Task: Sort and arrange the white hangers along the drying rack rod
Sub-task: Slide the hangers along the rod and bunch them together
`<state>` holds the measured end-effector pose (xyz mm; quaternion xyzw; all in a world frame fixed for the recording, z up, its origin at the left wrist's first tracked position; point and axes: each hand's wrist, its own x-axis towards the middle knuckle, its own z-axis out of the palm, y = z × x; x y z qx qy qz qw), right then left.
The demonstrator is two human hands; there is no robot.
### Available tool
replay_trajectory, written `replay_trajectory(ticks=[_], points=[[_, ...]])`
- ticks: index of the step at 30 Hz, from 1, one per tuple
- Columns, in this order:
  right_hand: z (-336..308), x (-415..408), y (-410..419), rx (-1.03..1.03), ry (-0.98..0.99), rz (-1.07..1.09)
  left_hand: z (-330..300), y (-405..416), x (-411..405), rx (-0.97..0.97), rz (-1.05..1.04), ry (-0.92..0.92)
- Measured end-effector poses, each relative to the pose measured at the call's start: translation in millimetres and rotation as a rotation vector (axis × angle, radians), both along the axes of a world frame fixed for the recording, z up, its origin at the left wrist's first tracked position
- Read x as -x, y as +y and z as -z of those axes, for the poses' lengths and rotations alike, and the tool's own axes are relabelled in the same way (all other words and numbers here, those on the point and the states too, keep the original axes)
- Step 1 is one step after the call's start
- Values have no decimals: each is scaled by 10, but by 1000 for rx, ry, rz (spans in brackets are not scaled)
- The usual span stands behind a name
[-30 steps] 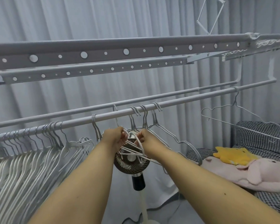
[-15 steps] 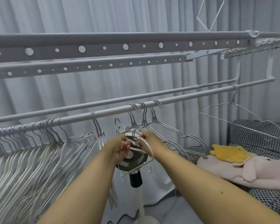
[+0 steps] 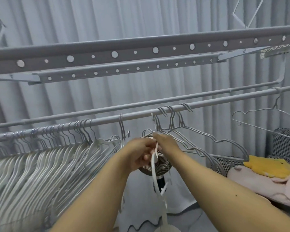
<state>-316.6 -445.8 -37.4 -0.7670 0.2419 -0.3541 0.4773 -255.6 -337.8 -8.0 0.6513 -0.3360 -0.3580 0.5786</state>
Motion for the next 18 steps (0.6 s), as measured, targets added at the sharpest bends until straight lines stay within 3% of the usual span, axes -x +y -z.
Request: replay_trajectory(ticks=[2, 4, 6, 10, 13, 18], points=[[28, -6, 0, -44, -61, 49, 53, 30, -128, 30, -276, -355], [84, 16, -29, -107, -95, 123, 133, 76, -314, -55, -574, -846], [137, 45, -55, -146, -97, 216, 227, 142, -454, -179, -690, -1051], [215, 121, -40, -160, 13, 477, 464, 179, -594, -360, -574, -870], [268, 174, 8, -163, 53, 627, 592, 198, -616, -259, -540, -713], [343, 237, 81, -204, 62, 740, 591, 235, -630, -169, -570, -659]])
